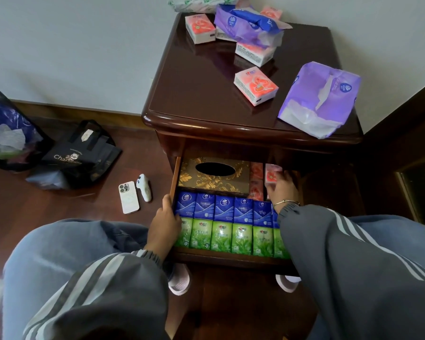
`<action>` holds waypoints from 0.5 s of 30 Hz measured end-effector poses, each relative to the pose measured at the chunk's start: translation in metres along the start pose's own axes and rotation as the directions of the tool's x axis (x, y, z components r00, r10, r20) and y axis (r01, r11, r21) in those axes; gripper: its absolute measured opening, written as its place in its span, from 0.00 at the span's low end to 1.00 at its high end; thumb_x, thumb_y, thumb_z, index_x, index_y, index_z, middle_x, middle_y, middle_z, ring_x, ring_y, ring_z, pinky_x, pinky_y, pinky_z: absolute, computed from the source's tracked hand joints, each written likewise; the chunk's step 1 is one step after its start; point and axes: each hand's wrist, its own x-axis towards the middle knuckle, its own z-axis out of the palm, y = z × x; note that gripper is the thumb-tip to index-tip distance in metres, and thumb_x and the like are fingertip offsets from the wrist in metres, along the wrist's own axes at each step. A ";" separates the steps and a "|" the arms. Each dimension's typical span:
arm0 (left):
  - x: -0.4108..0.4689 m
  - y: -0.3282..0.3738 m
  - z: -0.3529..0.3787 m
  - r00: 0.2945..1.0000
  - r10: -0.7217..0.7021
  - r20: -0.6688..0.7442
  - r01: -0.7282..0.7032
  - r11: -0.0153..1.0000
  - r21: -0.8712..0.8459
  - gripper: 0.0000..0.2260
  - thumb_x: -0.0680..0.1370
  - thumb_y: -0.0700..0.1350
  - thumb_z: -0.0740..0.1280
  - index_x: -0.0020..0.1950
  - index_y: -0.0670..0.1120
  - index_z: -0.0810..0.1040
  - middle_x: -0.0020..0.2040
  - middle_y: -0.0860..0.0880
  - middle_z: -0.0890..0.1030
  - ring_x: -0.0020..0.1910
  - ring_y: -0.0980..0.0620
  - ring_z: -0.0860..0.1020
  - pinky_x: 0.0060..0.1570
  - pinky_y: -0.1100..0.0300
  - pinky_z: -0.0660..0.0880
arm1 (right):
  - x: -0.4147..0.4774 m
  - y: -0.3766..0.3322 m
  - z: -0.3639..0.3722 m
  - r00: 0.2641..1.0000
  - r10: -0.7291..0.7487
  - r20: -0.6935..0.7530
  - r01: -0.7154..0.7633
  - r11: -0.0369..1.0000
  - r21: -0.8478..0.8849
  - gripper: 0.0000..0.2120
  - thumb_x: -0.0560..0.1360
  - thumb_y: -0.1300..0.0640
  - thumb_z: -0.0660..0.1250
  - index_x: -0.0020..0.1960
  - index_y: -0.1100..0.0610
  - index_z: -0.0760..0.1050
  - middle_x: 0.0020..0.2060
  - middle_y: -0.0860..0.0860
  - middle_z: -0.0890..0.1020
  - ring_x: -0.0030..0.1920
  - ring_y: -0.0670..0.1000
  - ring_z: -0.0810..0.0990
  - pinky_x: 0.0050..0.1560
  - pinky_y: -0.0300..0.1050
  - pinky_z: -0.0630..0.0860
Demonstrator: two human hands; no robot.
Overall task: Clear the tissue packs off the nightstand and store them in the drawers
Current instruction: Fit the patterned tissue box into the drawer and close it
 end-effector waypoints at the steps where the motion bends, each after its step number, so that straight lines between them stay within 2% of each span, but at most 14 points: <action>1: 0.000 0.000 0.000 1.000 0.002 0.000 -0.002 1.000 -0.001 0.19 0.77 0.39 0.59 0.67 0.50 0.60 0.54 0.39 0.78 0.48 0.37 0.78 0.42 0.52 0.71 | 0.000 -0.002 0.002 0.999 0.003 0.038 -0.003 1.000 0.000 0.27 0.76 0.55 0.63 0.73 0.57 0.60 0.72 0.61 0.61 0.64 0.62 0.71 0.54 0.51 0.73; 3: 0.000 0.001 0.000 1.000 0.006 0.000 -0.006 1.000 -0.004 0.19 0.77 0.39 0.58 0.66 0.49 0.60 0.54 0.38 0.78 0.48 0.36 0.78 0.42 0.50 0.72 | -0.004 -0.001 0.008 0.999 0.010 0.047 -0.011 1.000 0.020 0.28 0.77 0.59 0.62 0.74 0.58 0.58 0.76 0.58 0.54 0.69 0.61 0.67 0.57 0.51 0.73; 7: 0.000 0.000 0.000 1.000 0.013 -0.004 -0.013 1.000 -0.005 0.19 0.76 0.38 0.58 0.65 0.48 0.61 0.54 0.37 0.78 0.48 0.35 0.78 0.41 0.51 0.70 | -0.020 0.010 0.021 0.998 -0.041 0.050 0.042 0.999 -0.008 0.30 0.76 0.62 0.59 0.75 0.59 0.54 0.77 0.56 0.52 0.73 0.58 0.60 0.62 0.50 0.71; 11: 0.000 0.000 0.000 1.000 0.012 -0.002 -0.012 1.000 0.001 0.19 0.77 0.38 0.59 0.66 0.48 0.60 0.55 0.37 0.77 0.49 0.35 0.78 0.42 0.52 0.70 | -0.021 0.013 0.022 0.988 -0.151 0.024 0.153 0.978 -0.139 0.27 0.76 0.59 0.58 0.74 0.60 0.58 0.75 0.57 0.59 0.71 0.58 0.63 0.66 0.51 0.67; 15: 0.000 0.001 0.000 1.000 0.006 -0.006 -0.006 1.000 0.000 0.19 0.77 0.38 0.59 0.66 0.48 0.60 0.54 0.38 0.77 0.48 0.35 0.78 0.42 0.51 0.71 | -0.011 0.007 0.020 0.987 -0.143 0.074 0.154 0.971 -0.185 0.26 0.78 0.54 0.58 0.73 0.59 0.59 0.73 0.57 0.63 0.71 0.58 0.63 0.65 0.52 0.68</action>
